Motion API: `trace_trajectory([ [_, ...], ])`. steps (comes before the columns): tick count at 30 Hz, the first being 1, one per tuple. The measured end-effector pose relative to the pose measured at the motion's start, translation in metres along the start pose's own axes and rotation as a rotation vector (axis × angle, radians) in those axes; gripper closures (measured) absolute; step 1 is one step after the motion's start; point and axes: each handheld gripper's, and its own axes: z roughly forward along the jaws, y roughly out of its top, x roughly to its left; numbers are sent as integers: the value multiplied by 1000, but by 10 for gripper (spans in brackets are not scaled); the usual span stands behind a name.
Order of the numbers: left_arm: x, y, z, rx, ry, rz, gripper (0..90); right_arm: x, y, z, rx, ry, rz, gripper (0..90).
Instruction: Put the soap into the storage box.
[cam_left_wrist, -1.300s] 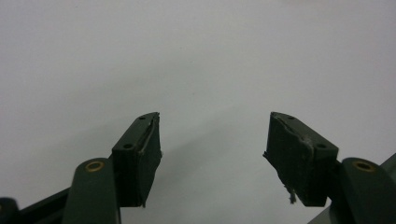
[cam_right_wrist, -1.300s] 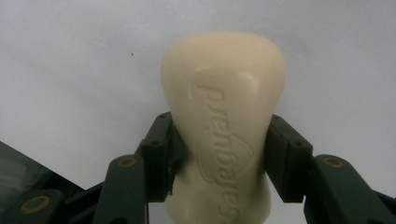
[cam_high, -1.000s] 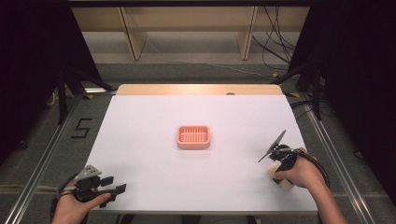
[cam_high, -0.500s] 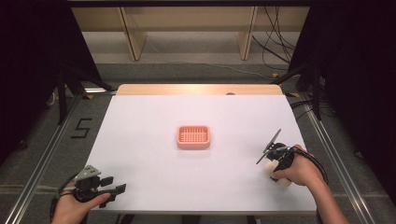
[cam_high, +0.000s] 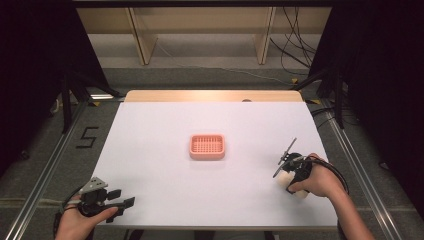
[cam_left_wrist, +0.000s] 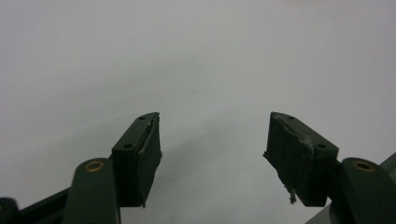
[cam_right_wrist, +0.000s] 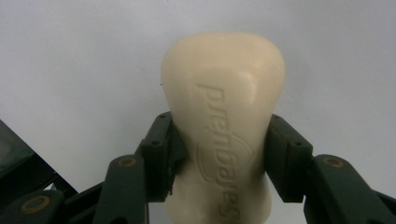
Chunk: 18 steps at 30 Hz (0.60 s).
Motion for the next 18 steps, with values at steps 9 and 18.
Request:
trace_trajectory([
  [9, 0, -1, 0, -9, 1, -7, 346, 0, 6, -3, 0, -3, -26, 505],
  [18, 0, -1, -1, -5, 3, -7, 346, -2, 12, -3, 0, -31, -54, 505],
])
